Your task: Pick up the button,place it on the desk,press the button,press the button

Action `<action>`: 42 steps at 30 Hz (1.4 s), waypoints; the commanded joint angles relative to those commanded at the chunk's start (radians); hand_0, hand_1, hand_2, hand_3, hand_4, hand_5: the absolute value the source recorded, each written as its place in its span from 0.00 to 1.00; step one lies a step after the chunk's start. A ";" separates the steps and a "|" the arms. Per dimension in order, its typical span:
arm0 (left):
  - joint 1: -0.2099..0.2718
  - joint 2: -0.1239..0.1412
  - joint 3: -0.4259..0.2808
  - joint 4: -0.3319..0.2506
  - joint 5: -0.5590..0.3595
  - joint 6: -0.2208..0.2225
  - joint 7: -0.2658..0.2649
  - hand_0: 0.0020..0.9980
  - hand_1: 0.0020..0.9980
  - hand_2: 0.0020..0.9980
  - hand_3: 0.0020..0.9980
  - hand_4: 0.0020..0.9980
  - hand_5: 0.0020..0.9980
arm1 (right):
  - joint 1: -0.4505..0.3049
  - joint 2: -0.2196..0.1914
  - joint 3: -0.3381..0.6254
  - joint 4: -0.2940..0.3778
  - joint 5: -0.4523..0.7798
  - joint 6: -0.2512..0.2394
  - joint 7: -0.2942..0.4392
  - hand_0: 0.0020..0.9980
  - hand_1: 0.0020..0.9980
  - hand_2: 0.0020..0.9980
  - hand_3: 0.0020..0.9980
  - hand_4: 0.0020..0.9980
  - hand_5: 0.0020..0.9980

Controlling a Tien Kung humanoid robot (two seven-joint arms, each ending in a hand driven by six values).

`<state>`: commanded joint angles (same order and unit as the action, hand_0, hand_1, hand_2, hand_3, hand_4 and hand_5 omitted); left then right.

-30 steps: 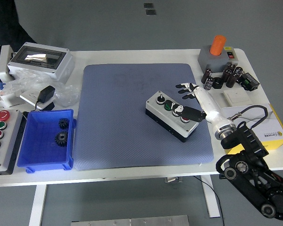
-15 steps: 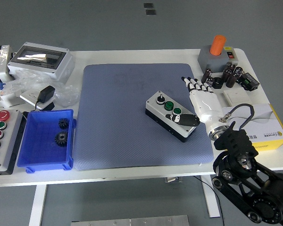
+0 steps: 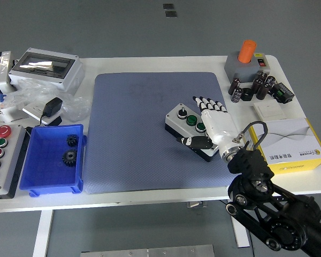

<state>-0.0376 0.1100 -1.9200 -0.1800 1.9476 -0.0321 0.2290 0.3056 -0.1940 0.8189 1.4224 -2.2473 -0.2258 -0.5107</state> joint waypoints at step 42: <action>-0.007 -0.001 0.043 0.000 -0.032 -0.003 -0.018 0.68 0.68 0.59 0.65 0.71 0.29 | 0.036 0.015 -0.134 -0.114 -0.022 -0.089 -0.135 0.21 0.36 0.43 0.92 0.85 0.20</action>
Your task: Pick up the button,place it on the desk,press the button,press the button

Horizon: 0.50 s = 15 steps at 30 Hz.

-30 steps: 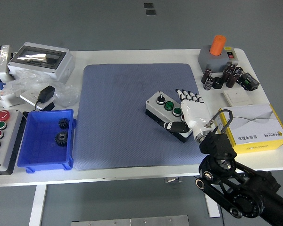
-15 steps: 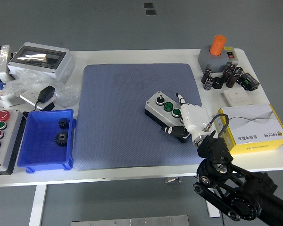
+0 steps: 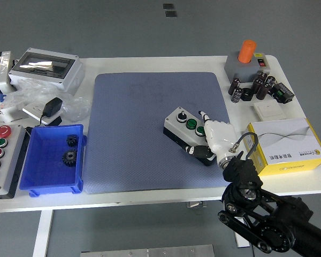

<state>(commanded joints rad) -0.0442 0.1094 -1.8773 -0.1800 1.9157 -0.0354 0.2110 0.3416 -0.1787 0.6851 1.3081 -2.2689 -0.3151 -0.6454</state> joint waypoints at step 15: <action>0.001 -0.001 0.020 0.000 -0.018 0.000 -0.009 0.68 0.68 0.59 0.65 0.71 0.29 | 0.003 -0.002 -0.021 -0.003 0.000 -0.039 0.032 0.16 0.32 0.36 0.41 0.62 0.02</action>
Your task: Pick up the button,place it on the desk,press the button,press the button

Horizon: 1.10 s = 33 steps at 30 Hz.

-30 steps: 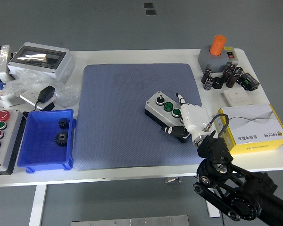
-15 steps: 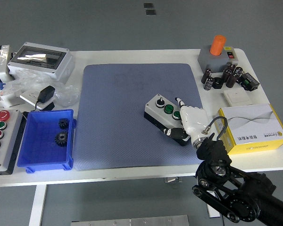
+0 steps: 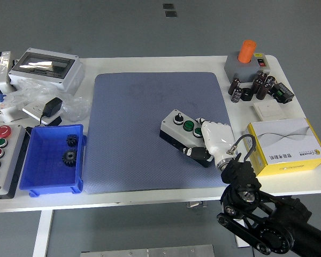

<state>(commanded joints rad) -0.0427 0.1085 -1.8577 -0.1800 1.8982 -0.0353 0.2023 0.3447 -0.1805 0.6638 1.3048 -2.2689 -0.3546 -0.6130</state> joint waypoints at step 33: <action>-0.007 -0.001 -0.008 0.000 0.006 0.000 0.006 0.68 0.68 0.59 0.66 0.71 0.29 | 0.238 -0.124 -0.294 -0.142 0.066 -0.152 0.587 0.26 0.36 0.34 0.37 0.50 0.00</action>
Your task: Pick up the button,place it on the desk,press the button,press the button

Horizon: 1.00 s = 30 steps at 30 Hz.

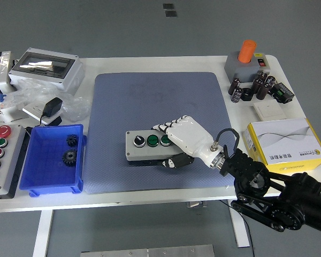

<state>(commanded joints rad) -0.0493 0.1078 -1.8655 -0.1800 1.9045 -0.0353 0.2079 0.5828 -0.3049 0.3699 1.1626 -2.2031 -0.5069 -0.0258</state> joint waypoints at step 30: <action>0.001 -0.001 -0.006 0.000 0.007 -0.003 0.000 0.68 0.68 0.59 0.66 0.71 0.29 | -0.008 0.010 0.032 -0.048 0.063 0.032 0.023 0.38 0.57 0.57 0.64 0.57 0.10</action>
<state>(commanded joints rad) -0.0485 0.1066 -1.8711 -0.1800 1.9114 -0.0381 0.2078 0.5751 -0.2953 0.4014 1.1146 -2.1403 -0.4751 -0.0026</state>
